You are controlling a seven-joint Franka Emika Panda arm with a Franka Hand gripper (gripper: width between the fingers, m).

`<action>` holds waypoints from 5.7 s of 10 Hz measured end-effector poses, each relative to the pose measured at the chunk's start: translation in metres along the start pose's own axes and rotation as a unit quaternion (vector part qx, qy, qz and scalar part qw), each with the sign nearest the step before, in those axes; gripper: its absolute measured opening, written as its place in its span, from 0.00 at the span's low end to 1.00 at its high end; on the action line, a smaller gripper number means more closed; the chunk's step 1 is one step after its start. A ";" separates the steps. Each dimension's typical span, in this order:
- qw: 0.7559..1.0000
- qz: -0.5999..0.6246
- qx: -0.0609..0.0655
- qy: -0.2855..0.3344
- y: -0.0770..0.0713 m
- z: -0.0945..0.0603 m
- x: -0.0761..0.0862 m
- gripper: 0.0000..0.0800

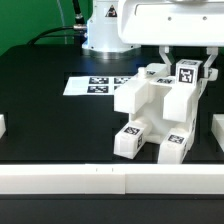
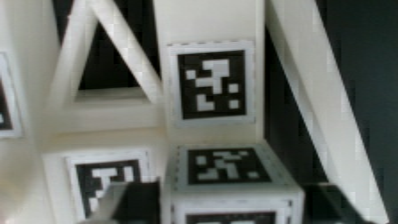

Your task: Assemble chair

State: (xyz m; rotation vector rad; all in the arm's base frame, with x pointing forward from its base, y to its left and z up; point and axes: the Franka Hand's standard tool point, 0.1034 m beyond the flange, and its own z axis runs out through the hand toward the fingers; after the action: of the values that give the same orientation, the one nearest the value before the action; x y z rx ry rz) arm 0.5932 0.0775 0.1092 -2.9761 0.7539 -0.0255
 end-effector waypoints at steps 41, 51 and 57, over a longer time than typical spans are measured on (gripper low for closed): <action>0.992 -0.127 -0.010 0.006 0.038 0.035 -0.145 0.81; 0.983 -0.183 -0.014 0.010 0.044 0.040 -0.119 0.81; 0.980 -0.199 -0.024 0.002 0.043 0.060 -0.121 0.81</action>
Offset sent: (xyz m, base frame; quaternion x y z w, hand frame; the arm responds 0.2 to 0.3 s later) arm 0.0013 -0.0022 0.0025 -0.0006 0.0014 -0.0221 0.9998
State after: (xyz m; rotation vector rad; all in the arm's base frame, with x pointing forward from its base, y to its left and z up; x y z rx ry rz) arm 0.4682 0.1012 0.0461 -3.1181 0.1486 -0.0343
